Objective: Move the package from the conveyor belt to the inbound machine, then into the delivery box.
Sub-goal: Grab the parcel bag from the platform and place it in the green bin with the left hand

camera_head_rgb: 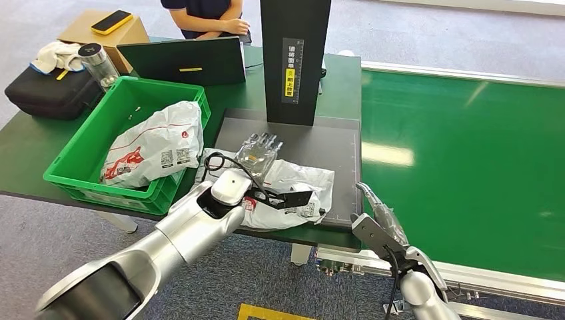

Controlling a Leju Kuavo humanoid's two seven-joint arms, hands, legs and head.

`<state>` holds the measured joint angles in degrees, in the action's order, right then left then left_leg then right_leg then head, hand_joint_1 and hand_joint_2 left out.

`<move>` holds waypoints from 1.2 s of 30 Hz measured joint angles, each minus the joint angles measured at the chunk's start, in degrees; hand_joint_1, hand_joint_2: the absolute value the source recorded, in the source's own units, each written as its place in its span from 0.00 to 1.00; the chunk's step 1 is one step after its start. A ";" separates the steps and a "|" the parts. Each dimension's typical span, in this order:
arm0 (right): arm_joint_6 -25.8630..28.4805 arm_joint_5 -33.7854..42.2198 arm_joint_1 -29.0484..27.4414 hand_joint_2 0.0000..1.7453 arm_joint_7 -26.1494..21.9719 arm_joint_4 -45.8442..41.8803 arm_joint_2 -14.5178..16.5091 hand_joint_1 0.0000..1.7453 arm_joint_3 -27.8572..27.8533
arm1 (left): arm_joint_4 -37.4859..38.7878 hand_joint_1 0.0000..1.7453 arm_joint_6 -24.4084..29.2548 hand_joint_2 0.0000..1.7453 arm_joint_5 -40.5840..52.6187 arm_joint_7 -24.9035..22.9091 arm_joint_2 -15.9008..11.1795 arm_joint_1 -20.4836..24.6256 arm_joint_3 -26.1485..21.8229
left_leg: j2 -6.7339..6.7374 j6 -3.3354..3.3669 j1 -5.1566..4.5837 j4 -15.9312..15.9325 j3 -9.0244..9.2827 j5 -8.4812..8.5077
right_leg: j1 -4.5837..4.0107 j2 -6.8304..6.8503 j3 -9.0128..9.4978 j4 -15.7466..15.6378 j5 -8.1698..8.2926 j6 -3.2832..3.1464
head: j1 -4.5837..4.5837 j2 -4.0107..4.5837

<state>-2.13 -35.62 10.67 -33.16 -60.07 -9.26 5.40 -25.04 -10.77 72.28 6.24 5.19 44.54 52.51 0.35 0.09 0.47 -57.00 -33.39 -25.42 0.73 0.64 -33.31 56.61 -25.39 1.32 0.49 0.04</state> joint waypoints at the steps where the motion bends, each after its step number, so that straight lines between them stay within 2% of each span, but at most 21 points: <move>1: -0.03 0.05 -0.15 0.00 -0.05 -0.11 -0.06 0.00 -0.22 | 0.37 0.00 -1.51 1.00 -0.01 1.94 -0.09 0.18 0.08 | 0.00 0.00 0.00 0.00 0.00 0.00 | 0.00 0.00 0.01 0.00 0.00 0.00 | 0.01 0.00; 5: -0.10 0.19 -0.62 0.00 -0.31 -0.32 -0.28 0.00 -0.62 | 1.58 0.00 -8.83 1.00 -0.10 11.60 -0.04 0.63 1.41 | -0.01 0.00 -0.01 0.00 0.05 -0.01 | 0.02 0.01 0.08 -0.01 0.00 0.00 | 0.00 -0.01; 12: -0.08 0.33 -1.05 0.00 -0.45 -0.57 -0.34 0.00 -0.63 | 2.95 0.00 -14.73 1.00 -1.20 17.26 0.41 1.84 3.23 | -0.02 0.02 -0.02 0.00 0.30 -0.02 | 0.03 0.02 0.31 -0.02 -0.02 0.01 | -0.01 0.00; 13: -0.04 0.41 -1.14 0.00 -0.49 -0.61 -0.36 0.00 -0.65 | 3.13 0.06 -15.92 1.00 -1.41 18.19 0.57 1.97 3.61 | -0.02 0.02 -0.02 0.00 0.35 -0.02 | 0.03 0.02 0.37 -0.02 -0.02 0.01 | 0.00 0.00; 16: 0.04 0.57 -1.54 0.00 -0.60 -0.82 -0.43 0.00 -0.69 | 3.60 0.80 -18.52 1.00 -2.13 19.83 1.21 2.07 4.74 | -0.03 0.02 -0.02 0.01 0.43 -0.02 | 0.03 0.02 0.45 -0.02 -0.02 0.01 | 0.01 0.00; 17: 0.05 0.58 -1.66 0.00 -0.63 -0.93 -0.45 0.00 -0.69 | 3.73 0.99 -19.32 1.00 -2.51 20.36 1.36 2.05 5.05 | -0.03 0.02 -0.02 0.01 0.43 -0.02 | 0.03 0.02 0.46 -0.02 -0.02 0.01 | 0.00 0.00; 21: 0.05 0.64 -1.75 0.00 -0.67 -1.11 -0.57 0.00 -0.70 | 4.27 1.00 -21.88 1.00 -4.15 22.88 1.54 1.90 6.32 | -0.05 0.02 -0.01 0.01 0.45 -0.01 | 0.02 0.05 0.50 -0.02 -0.01 0.01 | 0.01 -0.01; 26: 0.15 0.66 -1.69 0.00 -0.74 -1.10 -0.60 0.00 -0.67 | 4.30 1.00 -22.01 1.00 -5.45 23.85 1.62 2.11 7.54 | -0.09 0.02 -0.01 0.02 0.63 -0.01 | 0.03 0.08 0.70 -0.02 -0.02 0.01 | 0.01 -0.01; 30: 0.47 0.64 -1.65 0.00 -0.84 -1.09 -0.60 0.00 -0.65 | 4.30 1.00 -20.06 1.00 -7.07 22.33 1.67 2.01 7.92 | -0.09 0.02 -0.01 0.02 0.65 -0.01 | 0.03 0.08 0.72 -0.02 -0.02 0.01 | 0.01 -0.01; 36: 1.15 0.59 -1.65 0.00 -0.85 -1.09 -0.60 0.00 -0.63 | 4.33 1.00 -13.40 1.00 -9.17 17.97 1.67 0.73 7.98 | -0.09 0.01 -0.01 0.02 0.65 0.01 | 0.03 0.08 0.71 -0.02 0.00 0.01 | 0.01 -0.01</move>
<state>-0.97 -35.03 9.02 -34.01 -61.16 -9.86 4.76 -20.71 -24.17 63.11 24.21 6.86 45.27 60.49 0.27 0.10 0.46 -56.98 -32.73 -25.41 0.75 0.72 -32.60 56.59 -25.40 1.34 0.50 0.04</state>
